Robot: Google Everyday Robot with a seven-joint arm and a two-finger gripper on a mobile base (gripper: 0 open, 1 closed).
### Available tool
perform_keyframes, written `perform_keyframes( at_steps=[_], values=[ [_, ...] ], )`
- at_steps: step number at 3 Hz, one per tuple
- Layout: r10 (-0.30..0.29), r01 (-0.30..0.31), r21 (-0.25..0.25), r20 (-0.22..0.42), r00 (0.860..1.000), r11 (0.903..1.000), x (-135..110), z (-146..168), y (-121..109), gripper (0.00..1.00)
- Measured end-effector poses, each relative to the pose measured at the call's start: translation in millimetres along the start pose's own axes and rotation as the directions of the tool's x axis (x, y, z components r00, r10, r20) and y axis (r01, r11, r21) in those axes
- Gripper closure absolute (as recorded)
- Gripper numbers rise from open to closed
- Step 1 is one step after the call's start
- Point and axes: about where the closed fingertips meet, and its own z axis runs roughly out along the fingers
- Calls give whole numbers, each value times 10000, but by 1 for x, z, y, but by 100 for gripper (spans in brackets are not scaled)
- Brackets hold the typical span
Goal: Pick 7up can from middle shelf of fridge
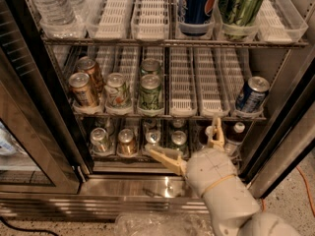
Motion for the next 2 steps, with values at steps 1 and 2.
perform_keyframes(
  at_steps=[1,2],
  values=[
    [1888,-1888,-58,488,9808,9820,-14,21,25,0],
    [2350,-2350,-111,913,9677,9719,-24,38,43,0]
  ],
)
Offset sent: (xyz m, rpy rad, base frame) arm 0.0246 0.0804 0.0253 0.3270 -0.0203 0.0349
